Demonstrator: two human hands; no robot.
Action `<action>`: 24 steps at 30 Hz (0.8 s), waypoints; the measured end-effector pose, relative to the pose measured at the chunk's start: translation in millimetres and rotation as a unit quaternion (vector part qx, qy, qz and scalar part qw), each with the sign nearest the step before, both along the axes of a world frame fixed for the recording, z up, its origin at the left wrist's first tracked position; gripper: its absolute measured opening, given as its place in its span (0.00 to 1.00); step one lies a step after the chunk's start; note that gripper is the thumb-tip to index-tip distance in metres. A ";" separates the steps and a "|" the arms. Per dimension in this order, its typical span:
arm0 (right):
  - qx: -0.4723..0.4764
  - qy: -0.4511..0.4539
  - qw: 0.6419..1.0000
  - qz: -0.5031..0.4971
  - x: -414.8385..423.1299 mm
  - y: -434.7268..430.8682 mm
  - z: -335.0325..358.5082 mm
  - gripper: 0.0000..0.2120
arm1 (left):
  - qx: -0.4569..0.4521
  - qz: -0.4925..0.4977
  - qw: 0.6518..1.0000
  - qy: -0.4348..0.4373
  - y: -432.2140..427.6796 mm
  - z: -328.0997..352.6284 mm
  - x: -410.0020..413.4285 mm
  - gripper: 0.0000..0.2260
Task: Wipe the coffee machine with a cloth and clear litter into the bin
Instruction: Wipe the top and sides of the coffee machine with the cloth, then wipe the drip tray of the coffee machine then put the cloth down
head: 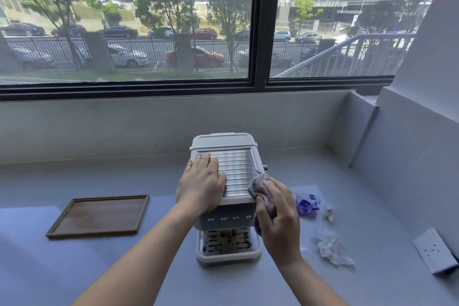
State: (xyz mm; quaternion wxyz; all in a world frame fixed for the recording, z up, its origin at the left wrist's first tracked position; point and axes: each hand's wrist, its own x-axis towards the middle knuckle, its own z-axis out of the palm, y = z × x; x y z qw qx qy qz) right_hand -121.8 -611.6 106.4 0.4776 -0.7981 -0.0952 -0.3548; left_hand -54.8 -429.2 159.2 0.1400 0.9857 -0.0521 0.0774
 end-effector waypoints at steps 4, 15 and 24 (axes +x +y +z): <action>-0.011 0.022 1.000 0.015 -6.5 -6.6 -6.6 0.18 | -0.015 -0.001 0.999 -0.043 -0.2 1.5 -3.6 0.14; -0.066 0.235 0.969 -0.027 -41.0 -45.4 -78.5 0.13 | -0.201 -0.022 0.963 -0.176 14.8 -16.8 -40.2 0.19; -0.107 0.278 0.954 -0.028 -63.2 -51.3 -103.6 0.13 | -0.221 0.105 0.969 -0.034 74.5 -137.5 -110.1 0.28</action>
